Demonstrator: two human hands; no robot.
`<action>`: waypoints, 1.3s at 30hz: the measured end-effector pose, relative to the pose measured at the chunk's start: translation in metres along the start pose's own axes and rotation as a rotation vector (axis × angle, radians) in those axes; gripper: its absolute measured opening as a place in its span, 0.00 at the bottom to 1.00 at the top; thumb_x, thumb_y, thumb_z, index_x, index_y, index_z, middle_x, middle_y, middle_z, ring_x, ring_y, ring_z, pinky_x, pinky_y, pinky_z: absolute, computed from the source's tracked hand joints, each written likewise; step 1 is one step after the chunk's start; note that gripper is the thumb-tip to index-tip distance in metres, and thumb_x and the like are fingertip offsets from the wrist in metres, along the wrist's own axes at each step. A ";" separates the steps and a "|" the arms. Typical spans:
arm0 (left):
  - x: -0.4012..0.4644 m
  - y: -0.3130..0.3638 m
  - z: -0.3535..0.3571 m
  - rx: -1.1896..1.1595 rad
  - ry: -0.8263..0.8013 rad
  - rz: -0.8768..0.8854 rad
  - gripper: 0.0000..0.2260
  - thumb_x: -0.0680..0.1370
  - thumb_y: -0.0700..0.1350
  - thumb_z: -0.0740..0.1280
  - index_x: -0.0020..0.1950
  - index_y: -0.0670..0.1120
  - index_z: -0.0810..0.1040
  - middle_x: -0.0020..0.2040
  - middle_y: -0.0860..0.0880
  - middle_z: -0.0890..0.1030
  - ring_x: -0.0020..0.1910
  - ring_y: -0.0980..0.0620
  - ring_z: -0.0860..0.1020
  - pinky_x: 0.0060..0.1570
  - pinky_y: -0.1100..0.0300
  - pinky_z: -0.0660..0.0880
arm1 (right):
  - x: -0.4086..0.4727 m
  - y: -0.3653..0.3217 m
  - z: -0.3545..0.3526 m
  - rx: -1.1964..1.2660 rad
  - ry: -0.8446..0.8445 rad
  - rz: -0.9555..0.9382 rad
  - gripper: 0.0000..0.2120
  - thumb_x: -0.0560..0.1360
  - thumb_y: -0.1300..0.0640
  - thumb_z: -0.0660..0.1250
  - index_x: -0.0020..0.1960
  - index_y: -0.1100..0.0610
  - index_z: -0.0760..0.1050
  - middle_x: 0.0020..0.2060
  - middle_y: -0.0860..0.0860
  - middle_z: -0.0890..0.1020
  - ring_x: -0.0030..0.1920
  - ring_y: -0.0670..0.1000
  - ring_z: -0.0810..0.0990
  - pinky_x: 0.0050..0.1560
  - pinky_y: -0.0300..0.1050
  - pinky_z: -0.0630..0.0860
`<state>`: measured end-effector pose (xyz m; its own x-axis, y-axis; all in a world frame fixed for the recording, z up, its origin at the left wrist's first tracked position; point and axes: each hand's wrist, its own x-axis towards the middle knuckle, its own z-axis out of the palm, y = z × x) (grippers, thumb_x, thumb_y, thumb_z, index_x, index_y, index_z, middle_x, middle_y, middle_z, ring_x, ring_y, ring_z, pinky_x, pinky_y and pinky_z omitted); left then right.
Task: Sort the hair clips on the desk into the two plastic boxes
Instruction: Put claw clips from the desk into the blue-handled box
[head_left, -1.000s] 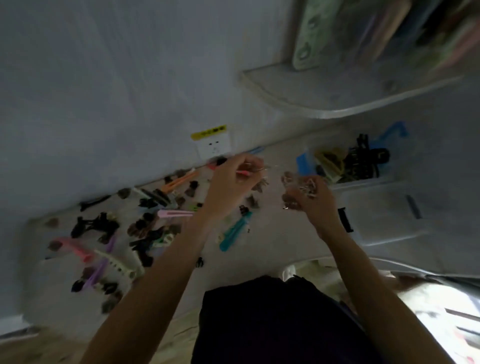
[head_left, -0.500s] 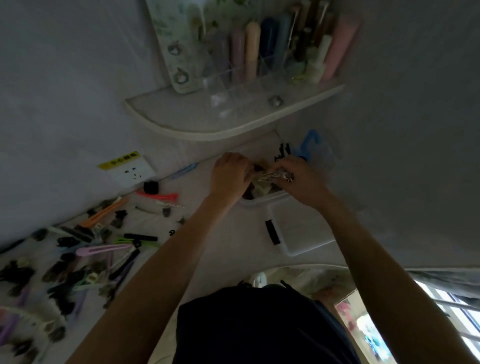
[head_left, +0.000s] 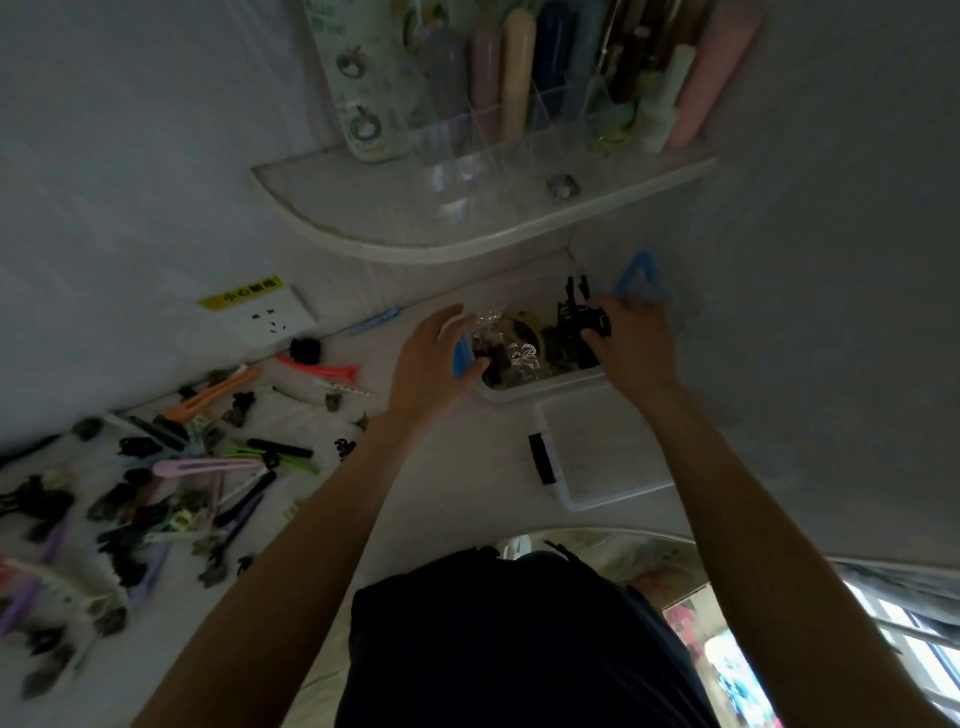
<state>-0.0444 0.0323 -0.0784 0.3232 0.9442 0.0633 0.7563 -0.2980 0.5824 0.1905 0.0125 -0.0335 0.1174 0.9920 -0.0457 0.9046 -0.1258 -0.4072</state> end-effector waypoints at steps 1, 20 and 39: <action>0.000 0.000 0.001 0.009 0.001 -0.007 0.24 0.75 0.51 0.67 0.69 0.46 0.69 0.71 0.46 0.67 0.70 0.46 0.65 0.68 0.51 0.64 | 0.001 -0.001 -0.002 0.024 0.002 -0.051 0.17 0.75 0.60 0.65 0.63 0.60 0.72 0.60 0.61 0.76 0.58 0.60 0.74 0.57 0.47 0.70; -0.004 -0.004 0.002 0.080 -0.039 -0.032 0.25 0.77 0.57 0.62 0.72 0.51 0.63 0.74 0.52 0.62 0.72 0.48 0.61 0.67 0.48 0.63 | 0.007 0.003 0.019 -0.274 -0.023 -0.256 0.21 0.73 0.57 0.68 0.64 0.58 0.71 0.61 0.60 0.75 0.62 0.60 0.70 0.60 0.54 0.68; -0.017 0.000 -0.005 0.032 -0.020 0.030 0.22 0.78 0.50 0.63 0.70 0.46 0.67 0.73 0.47 0.65 0.71 0.46 0.63 0.68 0.50 0.63 | -0.019 0.013 0.018 -0.190 -0.087 -0.210 0.19 0.80 0.59 0.54 0.68 0.65 0.66 0.69 0.63 0.69 0.69 0.61 0.67 0.72 0.56 0.60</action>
<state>-0.0530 0.0166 -0.0752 0.3571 0.9318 0.0645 0.7639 -0.3311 0.5540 0.1926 -0.0080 -0.0541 -0.1086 0.9923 -0.0603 0.9669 0.0914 -0.2382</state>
